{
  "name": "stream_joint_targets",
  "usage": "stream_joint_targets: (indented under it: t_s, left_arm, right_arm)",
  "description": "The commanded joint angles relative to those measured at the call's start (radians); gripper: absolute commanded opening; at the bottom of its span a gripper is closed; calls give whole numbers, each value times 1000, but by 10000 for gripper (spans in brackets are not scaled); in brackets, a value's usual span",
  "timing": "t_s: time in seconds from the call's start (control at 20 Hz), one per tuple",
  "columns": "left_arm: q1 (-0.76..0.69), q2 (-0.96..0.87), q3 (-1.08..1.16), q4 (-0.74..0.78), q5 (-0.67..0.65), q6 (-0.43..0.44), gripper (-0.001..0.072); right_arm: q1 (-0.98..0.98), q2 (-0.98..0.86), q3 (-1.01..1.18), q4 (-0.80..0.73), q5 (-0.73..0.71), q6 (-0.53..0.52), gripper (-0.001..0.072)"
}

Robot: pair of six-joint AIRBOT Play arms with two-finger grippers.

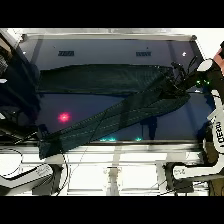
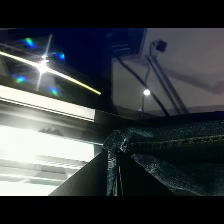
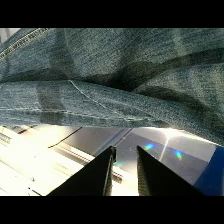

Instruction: Fold the clothes and pants, and hang the long-sleeved shirts on hangers.

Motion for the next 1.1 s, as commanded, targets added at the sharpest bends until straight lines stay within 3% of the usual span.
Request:
stream_joint_targets:
  t_s: [0.0,0.25,0.6,0.8,0.95,1.0,1.05]
  left_arm:
    - [0,-3,-24,0,10,0,74]
    - [0,-17,-41,0,13,0,27]
    - [0,33,328,-37,32,-23,25]
    - [-8,32,536,-135,189,-30,25]
    - [-36,23,561,-143,356,-29,27]
    - [-44,8,561,-143,378,-26,45]
    - [-53,-11,561,-143,393,-26,175]
  right_arm:
    - [1,1,0,0,0,0,182]
    - [1,1,0,0,-2,0,183]
    - [1,1,0,-2,-50,0,182]
    - [1,1,0,-3,-97,10,181]
    - [1,1,0,-16,-149,27,182]
    - [1,1,0,-21,-164,27,182]
    - [1,1,0,-24,-177,27,182]
